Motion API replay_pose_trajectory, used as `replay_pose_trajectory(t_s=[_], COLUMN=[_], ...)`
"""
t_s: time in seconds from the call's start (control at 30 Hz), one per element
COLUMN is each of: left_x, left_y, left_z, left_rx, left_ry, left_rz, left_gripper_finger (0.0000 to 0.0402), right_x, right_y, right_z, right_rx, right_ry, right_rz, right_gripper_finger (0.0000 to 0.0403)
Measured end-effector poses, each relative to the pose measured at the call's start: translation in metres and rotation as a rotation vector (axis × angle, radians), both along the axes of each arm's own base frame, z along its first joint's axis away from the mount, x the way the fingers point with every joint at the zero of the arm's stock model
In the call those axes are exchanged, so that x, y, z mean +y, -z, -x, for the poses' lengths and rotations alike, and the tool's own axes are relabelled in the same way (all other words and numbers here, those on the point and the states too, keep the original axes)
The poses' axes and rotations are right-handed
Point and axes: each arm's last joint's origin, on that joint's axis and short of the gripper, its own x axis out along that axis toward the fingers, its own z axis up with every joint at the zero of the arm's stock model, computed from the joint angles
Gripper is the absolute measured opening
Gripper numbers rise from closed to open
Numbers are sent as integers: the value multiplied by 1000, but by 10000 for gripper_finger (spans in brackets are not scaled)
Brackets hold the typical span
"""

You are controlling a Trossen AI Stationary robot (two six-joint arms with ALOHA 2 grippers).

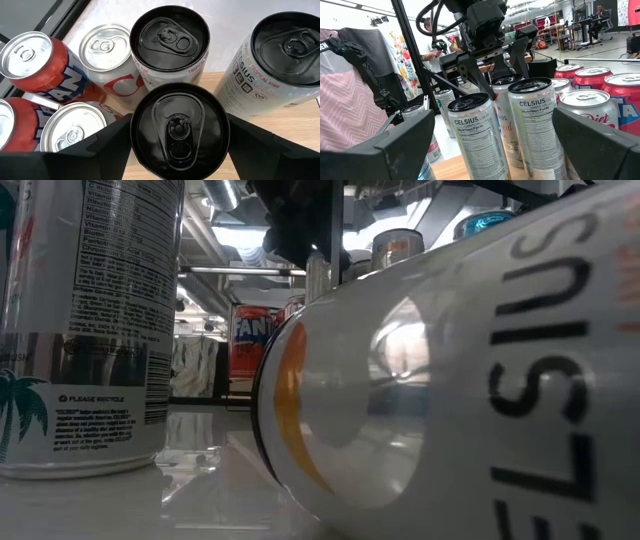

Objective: Place canned beverage on shelf
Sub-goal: Adjust the yellow soda can on the shelf

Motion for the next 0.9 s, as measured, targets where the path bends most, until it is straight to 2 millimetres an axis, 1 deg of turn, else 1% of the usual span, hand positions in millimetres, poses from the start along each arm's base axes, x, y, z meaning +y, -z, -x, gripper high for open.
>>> replay_pose_trajectory(t_s=[0.13,0.4,0.5,0.9], left_x=[0,1,1,1], left_y=[0,0,0,-1], left_z=[0,0,0,1], left_rx=[2,5,5,3], left_ry=[1,-5,-4,-9], left_rz=[-1,-26,-26,-35], left_gripper_finger=[291,343,355,354], right_x=[0,0,0,0], right_y=[0,0,0,0], right_z=[0,0,0,0], right_rx=[1,1,1,1], right_ry=[-1,0,0,0], right_rz=[0,0,0,0], right_gripper_finger=[399,399,399,399])
